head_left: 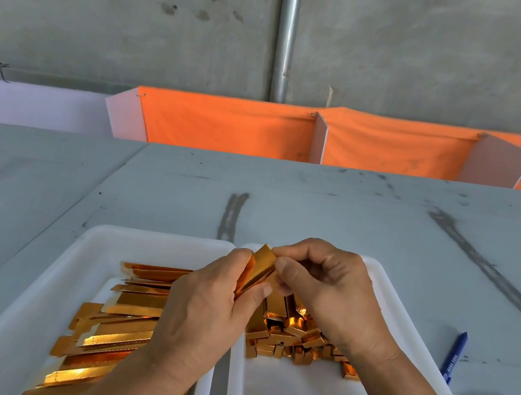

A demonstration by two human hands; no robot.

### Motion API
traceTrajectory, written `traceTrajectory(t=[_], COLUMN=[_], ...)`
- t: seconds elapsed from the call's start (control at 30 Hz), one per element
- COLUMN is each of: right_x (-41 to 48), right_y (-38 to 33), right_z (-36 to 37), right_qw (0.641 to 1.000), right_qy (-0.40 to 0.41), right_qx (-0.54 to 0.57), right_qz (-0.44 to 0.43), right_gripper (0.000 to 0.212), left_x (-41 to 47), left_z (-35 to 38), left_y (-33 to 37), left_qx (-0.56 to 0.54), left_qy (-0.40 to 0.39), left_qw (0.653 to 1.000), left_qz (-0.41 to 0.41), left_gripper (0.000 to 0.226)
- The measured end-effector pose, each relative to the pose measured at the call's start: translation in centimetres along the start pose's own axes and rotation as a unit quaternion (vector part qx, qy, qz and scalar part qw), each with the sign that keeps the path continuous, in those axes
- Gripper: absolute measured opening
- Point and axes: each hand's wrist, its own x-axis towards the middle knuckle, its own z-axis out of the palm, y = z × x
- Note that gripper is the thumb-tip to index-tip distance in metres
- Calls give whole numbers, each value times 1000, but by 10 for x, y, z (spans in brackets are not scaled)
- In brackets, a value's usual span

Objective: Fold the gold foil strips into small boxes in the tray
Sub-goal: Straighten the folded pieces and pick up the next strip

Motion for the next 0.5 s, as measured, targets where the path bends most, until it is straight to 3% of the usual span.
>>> traceTrajectory(t=[0.07,0.2,0.3,0.4,0.5], right_x=[1,3,6,9,11], right_y=[0,1,1,-1,-2], right_z=[-1,-4,-9,-14,-16], right_qw=[1000,998,992,970,941], right_qy=[-9,-1,31,55,45], right_qx=[11,-16,72,190,288], right_qz=[20,54,94,139,172], right_gripper=[7,13,13,12,15], left_x=[0,4,10,13,12], left_z=[1,-1,-7,-19,-23], left_y=[1,-1,-6,-7,-10], left_qx=[21,78,62,-157,-420], left_qy=[-15,10,71,89,9], left_qw=[1000,996,995,979,897], left_qz=[16,47,10,-90,-140], left_gripper=[47,54,84,106,93])
